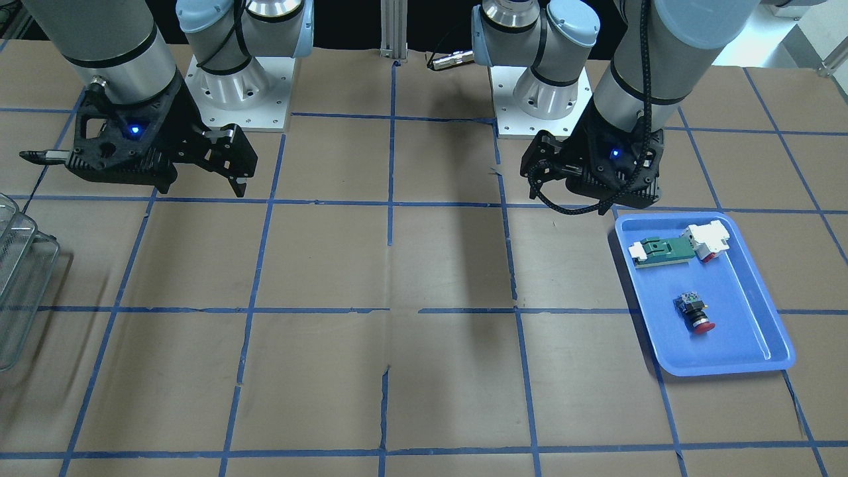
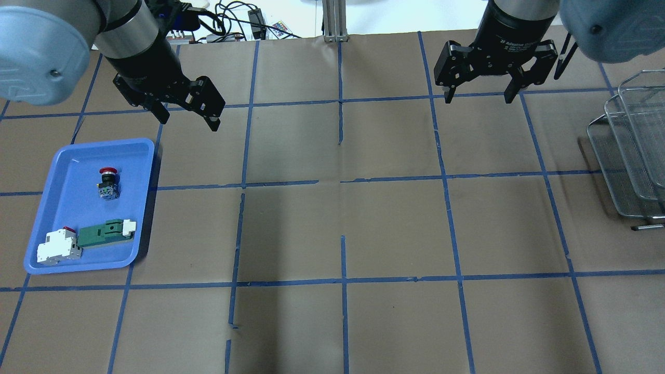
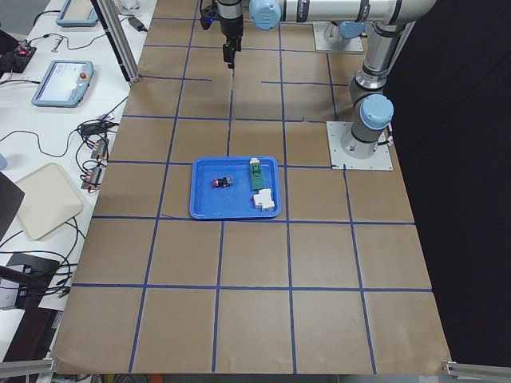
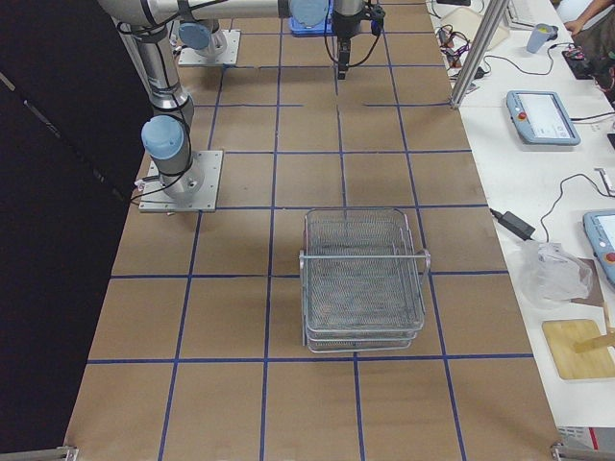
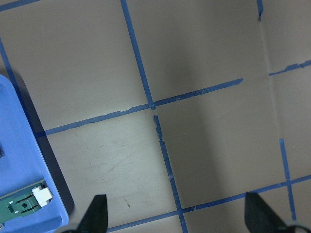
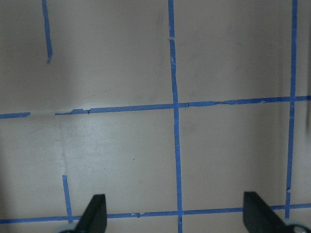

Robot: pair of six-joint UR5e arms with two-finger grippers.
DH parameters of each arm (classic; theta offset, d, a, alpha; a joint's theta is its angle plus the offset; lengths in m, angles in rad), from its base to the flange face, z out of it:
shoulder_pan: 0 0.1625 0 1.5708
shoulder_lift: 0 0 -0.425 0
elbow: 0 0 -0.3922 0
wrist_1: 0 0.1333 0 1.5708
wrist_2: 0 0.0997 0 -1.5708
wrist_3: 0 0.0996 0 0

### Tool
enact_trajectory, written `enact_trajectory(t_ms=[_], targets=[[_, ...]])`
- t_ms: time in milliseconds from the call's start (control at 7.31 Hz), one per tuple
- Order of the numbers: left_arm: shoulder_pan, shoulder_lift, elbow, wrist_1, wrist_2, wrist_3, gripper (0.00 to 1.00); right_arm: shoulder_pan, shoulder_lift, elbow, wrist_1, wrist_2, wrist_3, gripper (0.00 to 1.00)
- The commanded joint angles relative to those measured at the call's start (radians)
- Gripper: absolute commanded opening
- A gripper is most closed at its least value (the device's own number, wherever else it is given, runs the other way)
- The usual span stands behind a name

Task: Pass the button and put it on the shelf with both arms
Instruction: 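Move the left gripper down over the red push button in the tray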

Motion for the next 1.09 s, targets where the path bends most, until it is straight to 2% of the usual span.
enact_trajectory(t_ms=[0,410,547,821,957], targets=[[0.000,0.002,-0.003,0.000,-0.002,-0.042,1.00,0.000,-0.001,0.000,-0.002,-0.004,-0.001,1.00],[0.017,0.019,-0.035,0.000,0.001,-0.050,1.00,0.000,0.002,0.005,-0.005,-0.004,-0.002,1.00],[0.072,0.021,-0.062,0.006,0.001,-0.034,1.00,0.000,-0.001,0.008,-0.007,-0.004,-0.001,1.00],[0.258,-0.003,-0.142,0.014,0.000,-0.011,1.00,0.000,0.000,0.008,-0.007,-0.002,-0.001,1.00],[0.340,-0.023,-0.191,0.099,0.000,0.088,1.00,0.000,0.000,0.008,-0.007,-0.001,-0.001,1.00]])
